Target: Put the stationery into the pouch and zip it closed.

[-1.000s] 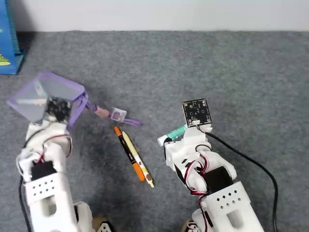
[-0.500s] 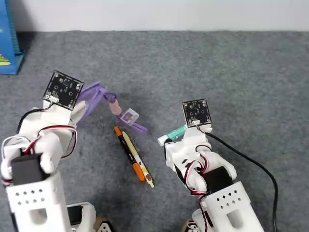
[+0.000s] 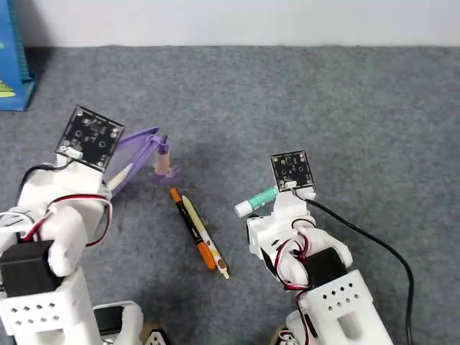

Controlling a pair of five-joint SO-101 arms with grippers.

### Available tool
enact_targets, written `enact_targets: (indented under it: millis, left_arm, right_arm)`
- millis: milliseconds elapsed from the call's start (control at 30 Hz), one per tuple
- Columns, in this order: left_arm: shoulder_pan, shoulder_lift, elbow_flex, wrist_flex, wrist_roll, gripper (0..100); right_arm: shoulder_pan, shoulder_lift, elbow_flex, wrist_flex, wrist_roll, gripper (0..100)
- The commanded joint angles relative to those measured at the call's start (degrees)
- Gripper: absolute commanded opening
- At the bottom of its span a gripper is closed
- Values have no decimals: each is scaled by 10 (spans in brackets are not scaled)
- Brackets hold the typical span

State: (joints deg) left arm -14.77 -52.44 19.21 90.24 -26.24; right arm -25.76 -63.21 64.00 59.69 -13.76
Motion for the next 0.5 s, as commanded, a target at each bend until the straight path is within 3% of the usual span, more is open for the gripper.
enact_targets:
  millis: [0,133,300,467]
  left_arm:
    - [-56,-2,11,-11,4,198]
    - [-119,-2,73,-53,-10,209]
    - [-135,-2,158,-91,-53,164]
    - [-135,-3,151,-96,-49,46]
  right_arm:
    - [7,-9,-39,2,-6,205]
    - [2,-9,-40,-2,-8,205]
    - [2,-9,-52,1,-28,205]
    - [2,-9,-52,1,-29,205]
